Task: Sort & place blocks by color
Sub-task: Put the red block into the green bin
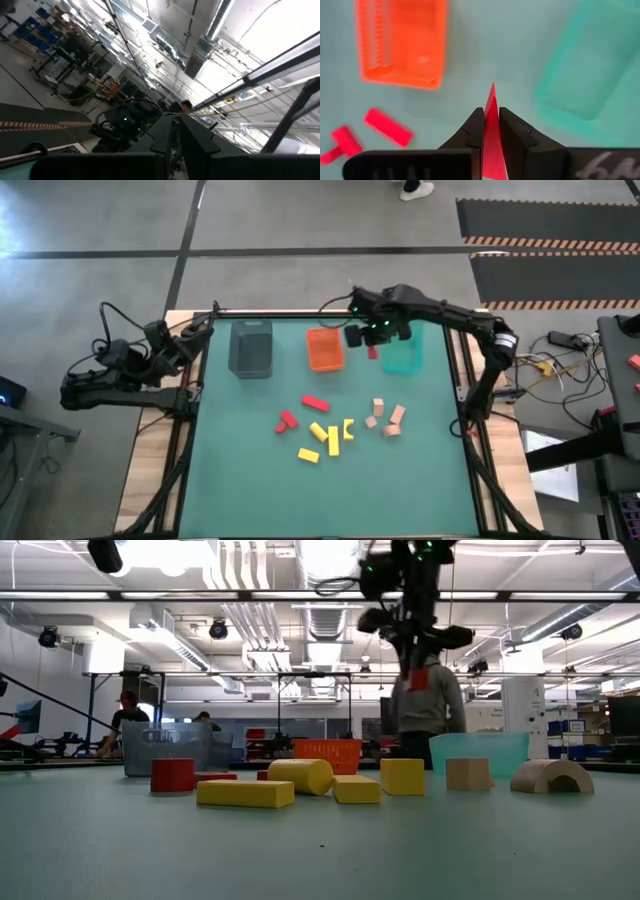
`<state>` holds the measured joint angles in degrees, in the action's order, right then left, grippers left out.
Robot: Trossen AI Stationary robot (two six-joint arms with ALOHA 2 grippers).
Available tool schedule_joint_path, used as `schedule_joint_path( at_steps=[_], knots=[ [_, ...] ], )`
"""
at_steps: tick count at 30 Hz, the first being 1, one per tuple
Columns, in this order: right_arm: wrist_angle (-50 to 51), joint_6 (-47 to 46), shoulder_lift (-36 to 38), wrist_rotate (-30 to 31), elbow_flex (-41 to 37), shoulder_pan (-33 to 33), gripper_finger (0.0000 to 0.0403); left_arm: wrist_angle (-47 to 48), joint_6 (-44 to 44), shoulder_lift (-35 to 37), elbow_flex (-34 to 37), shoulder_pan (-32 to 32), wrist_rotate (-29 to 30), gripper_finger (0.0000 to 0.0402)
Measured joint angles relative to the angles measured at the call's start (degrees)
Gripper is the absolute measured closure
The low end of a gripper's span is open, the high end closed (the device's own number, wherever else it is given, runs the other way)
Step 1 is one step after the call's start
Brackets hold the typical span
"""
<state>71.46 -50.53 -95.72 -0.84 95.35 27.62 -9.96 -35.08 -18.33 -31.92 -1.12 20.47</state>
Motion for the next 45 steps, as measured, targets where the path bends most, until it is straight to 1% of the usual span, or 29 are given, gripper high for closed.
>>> schedule_joint_path(
  at_steps=[5,10,16,27,33,41,45],
  knots=[
    [-0.23,4.71,2.31,0.0,-5.71,6.75,0.0374,0.1,0.08,0.0,0.02,0.01,4.17,0.0381],
    [-0.68,10.22,2.73,-0.6,-9.72,12.84,0.0374,0.28,1.11,0.0,0.02,0.0,7.11,0.0381],
    [-5.06,14.24,2.73,-2.34,-14.47,17.43,0.0374,0.21,1.52,0.0,0.02,-0.01,10.73,0.0381],
    [-17.25,15.66,2.6,-2.82,-25.51,19.69,0.0374,0.17,1.54,-0.02,0.04,0.0,14.83,0.0382],
    [-22.62,15.66,1.72,-2.69,-28.88,19.87,0.0374,0.09,2.89,-0.02,0.07,0.01,16.48,0.0381],
    [-24.07,15.16,1.57,-2.62,-31.04,20.06,0.0374,0.17,2.96,-0.02,0.07,0.02,17.5,0.0381],
    [-24.04,15.15,1.57,-2.38,-31.55,20.04,0.0356,0.17,2.97,0.0,0.07,0.02,17.53,0.0381]
  ],
)
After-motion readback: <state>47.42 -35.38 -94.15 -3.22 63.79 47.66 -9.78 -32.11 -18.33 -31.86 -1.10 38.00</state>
